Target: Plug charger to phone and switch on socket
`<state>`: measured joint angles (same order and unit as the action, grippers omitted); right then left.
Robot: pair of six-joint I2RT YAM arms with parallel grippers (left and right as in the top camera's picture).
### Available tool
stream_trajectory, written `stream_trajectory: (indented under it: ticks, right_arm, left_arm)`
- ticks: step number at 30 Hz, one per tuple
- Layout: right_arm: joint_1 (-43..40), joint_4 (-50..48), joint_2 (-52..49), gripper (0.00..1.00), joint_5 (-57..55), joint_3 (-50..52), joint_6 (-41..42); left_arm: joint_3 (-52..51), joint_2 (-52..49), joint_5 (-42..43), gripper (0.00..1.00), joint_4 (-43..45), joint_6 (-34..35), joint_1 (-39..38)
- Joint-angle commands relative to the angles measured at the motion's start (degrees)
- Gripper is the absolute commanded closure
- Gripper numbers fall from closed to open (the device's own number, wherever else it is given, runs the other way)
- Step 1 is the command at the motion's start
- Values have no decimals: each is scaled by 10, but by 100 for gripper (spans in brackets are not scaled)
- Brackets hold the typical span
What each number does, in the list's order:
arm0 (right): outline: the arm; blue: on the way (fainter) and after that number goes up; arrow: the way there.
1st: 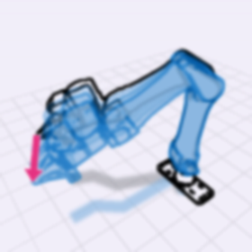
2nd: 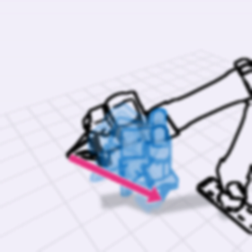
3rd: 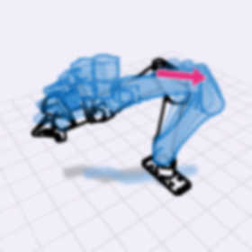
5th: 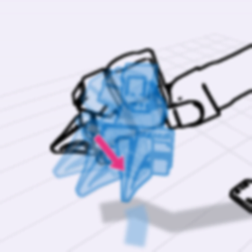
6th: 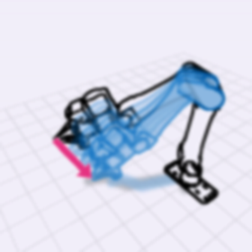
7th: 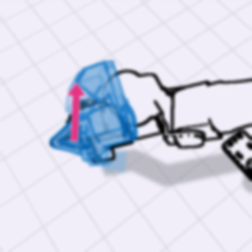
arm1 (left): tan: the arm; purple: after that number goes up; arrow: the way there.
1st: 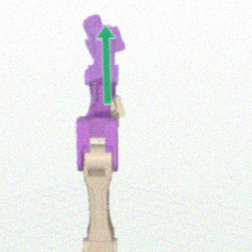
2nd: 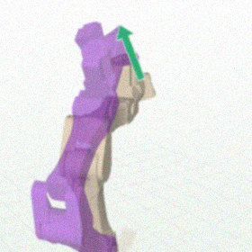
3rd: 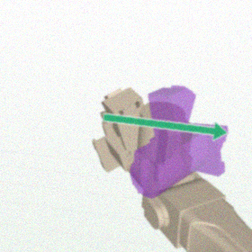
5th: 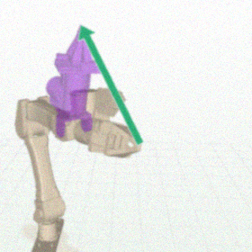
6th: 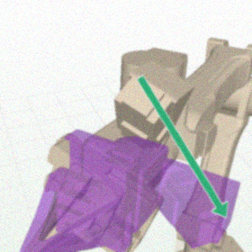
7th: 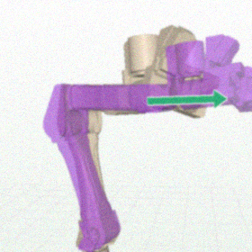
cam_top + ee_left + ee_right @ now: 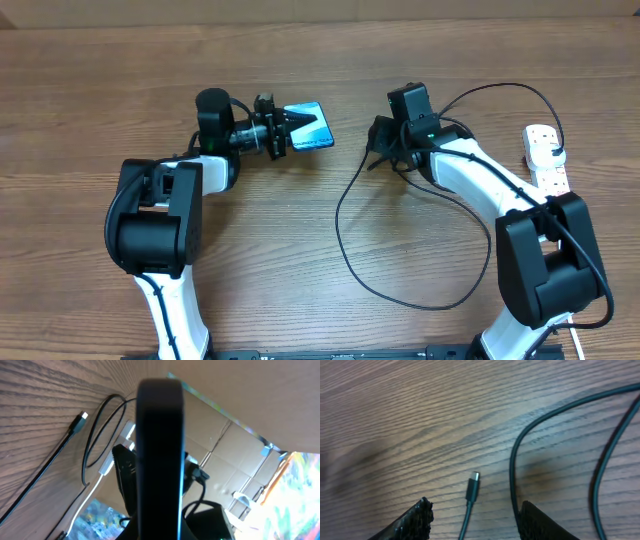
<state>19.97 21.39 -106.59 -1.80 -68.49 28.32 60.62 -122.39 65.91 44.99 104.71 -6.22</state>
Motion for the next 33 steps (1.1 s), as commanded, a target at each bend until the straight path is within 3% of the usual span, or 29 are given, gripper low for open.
stream_trajectory:
  ticks: [1, 9, 26, 33]
  right_arm:
    - [2, -5, -15, 45, -5, 0, 2]
    - [3, -7, -45, 45, 0, 0, 2]
    - [36, -37, -90, 54, -10, 0, 4]
    - [36, -38, -92, 77, -23, 0, 9]
  left_arm:
    - [15, -1, -14, 95, 13, 7, -2]
    - [15, -1, -16, 96, 33, 8, 3]
    - [15, -1, -18, 95, 33, 9, 3]
    - [15, -1, -18, 95, 46, 12, 6]
